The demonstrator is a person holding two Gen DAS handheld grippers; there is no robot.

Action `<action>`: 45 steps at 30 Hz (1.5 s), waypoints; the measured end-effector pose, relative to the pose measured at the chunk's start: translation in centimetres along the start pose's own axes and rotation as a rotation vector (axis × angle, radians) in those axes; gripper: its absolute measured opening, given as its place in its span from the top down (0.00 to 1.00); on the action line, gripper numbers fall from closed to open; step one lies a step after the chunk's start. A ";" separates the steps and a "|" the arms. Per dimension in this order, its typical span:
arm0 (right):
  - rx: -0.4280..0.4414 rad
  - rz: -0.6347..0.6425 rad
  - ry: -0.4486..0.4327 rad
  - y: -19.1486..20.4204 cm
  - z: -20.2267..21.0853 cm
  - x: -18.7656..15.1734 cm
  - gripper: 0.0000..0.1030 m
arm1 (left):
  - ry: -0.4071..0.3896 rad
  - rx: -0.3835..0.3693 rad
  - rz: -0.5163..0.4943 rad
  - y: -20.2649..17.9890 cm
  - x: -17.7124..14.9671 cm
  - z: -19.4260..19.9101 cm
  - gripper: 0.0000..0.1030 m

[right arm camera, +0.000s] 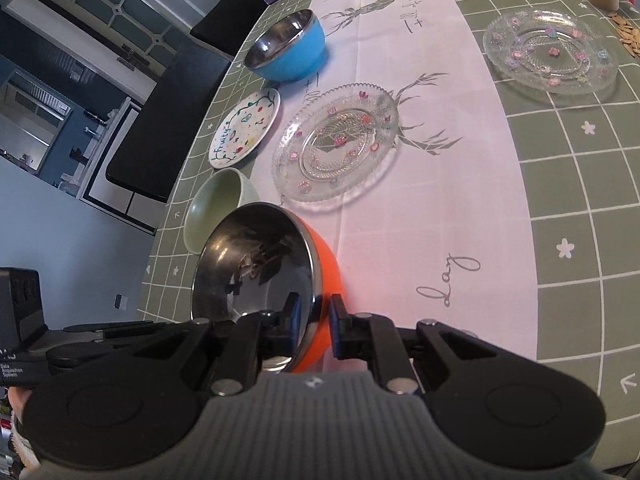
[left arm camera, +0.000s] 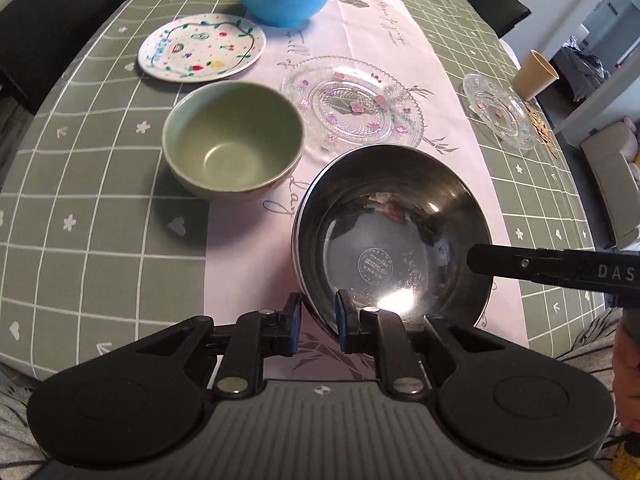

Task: Organize plates and bowls
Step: 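Carry the orange bowl with both grippers beside the green bowl and lower it, then open both grippers to release the orange bowl, then move both grippers to the blue steel bowl and grip its rim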

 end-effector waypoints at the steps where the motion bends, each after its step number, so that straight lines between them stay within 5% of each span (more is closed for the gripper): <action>1: -0.002 -0.004 0.001 0.0 0.0 0.0 0.87 | -0.004 0.007 -0.011 -0.2 0.0 0.0 0.80; 10: -0.061 0.068 -0.034 1.0 0.1 -0.2 0.87 | 0.002 0.012 -0.040 -0.5 0.2 -0.1 0.79; 16: -0.032 0.014 -0.013 0.1 0.2 0.0 0.85 | 0.047 -0.071 0.000 0.2 0.4 -0.3 0.76; 18: -0.029 0.002 -0.002 0.0 0.1 0.1 0.83 | 0.024 -0.068 -0.026 -0.1 0.3 -0.1 0.72; 22: -0.021 0.031 0.010 0.6 -0.2 0.0 0.65 | -0.059 -0.035 -0.108 -1.3 0.1 0.9 0.48; 25: -0.023 0.045 0.011 0.9 -0.3 -0.2 0.54 | -0.130 0.037 -0.152 -2.1 -0.1 1.4 0.41; 29: -0.046 0.066 -0.006 1.1 -0.3 -0.1 0.42 | -0.179 0.114 -0.172 -2.3 0.0 1.6 0.37; 35: -0.055 0.074 -0.049 1.1 0.3 0.5 0.26 | -0.228 0.131 -0.170 -2.2 0.1 2.2 0.33; 45: -0.135 0.116 -0.134 2.6 1.9 2.1 0.19 | -0.395 0.173 -0.209 -3.6 0.4 5.4 0.31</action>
Point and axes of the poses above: each gripper's, at about its wrist camera, not at the fingertips, and z roughly against the way its jaws point, y to its left, x to its top, the point moved 2 cm from there along -z, roughly the way its jaws point, and after that the axes turned 2 degrees about y, right-handed, at the moved point
